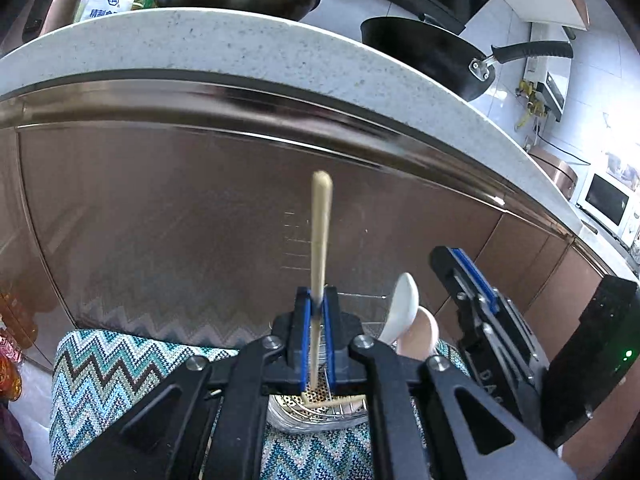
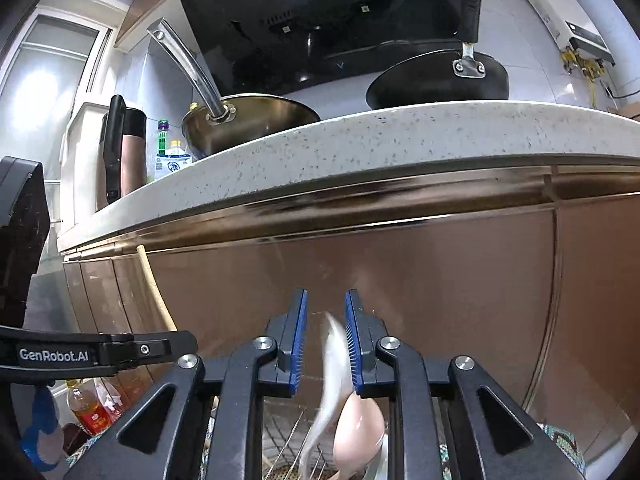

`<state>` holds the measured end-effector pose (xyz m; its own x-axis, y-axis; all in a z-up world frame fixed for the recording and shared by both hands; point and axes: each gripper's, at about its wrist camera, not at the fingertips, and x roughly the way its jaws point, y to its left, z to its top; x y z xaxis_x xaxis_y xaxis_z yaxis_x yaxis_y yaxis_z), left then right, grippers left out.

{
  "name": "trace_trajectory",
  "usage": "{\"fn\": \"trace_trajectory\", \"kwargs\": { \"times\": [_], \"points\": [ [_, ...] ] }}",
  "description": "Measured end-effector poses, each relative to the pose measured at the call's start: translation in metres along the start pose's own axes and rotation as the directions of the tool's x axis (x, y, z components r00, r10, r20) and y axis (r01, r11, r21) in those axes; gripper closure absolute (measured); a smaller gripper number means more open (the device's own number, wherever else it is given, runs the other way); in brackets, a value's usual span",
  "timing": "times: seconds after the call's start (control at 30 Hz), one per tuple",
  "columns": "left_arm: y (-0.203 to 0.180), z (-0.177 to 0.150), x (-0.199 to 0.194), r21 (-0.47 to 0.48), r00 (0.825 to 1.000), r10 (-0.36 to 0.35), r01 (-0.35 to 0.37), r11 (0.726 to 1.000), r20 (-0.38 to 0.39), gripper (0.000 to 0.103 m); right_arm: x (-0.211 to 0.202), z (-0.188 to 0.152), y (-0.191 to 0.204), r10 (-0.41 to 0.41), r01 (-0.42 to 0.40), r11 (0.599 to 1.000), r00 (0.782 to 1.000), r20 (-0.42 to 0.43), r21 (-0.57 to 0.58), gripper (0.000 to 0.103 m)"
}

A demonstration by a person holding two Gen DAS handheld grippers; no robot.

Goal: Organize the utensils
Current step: 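Lift both utensils and lower them into the utensil holder, then open both tools to release the chopstick and spoon into the holder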

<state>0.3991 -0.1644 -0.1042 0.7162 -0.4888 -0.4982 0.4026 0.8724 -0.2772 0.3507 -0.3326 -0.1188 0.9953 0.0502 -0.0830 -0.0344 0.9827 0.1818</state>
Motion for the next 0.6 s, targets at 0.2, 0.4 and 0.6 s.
{"fn": "trace_trajectory", "kwargs": {
  "times": [0.2,0.4,0.6],
  "points": [
    [0.001,0.001,-0.018,-0.003,1.000,0.010,-0.010,1.000,0.010,0.096,-0.022,0.012,-0.001,-0.017,0.017,1.000,1.000,0.008,-0.008,0.082],
    [-0.002,0.000,-0.051,0.000,1.000,0.016,-0.016,1.000,0.024,0.094,-0.053,0.029,0.001,-0.039,0.039,0.999,0.999,0.002,-0.015,0.078],
    [0.001,-0.005,-0.105,0.003,0.998,0.037,-0.038,0.999,0.054,0.080,-0.095,0.045,0.001,-0.060,0.060,0.998,0.998,-0.025,-0.013,0.076]
  ]
}}
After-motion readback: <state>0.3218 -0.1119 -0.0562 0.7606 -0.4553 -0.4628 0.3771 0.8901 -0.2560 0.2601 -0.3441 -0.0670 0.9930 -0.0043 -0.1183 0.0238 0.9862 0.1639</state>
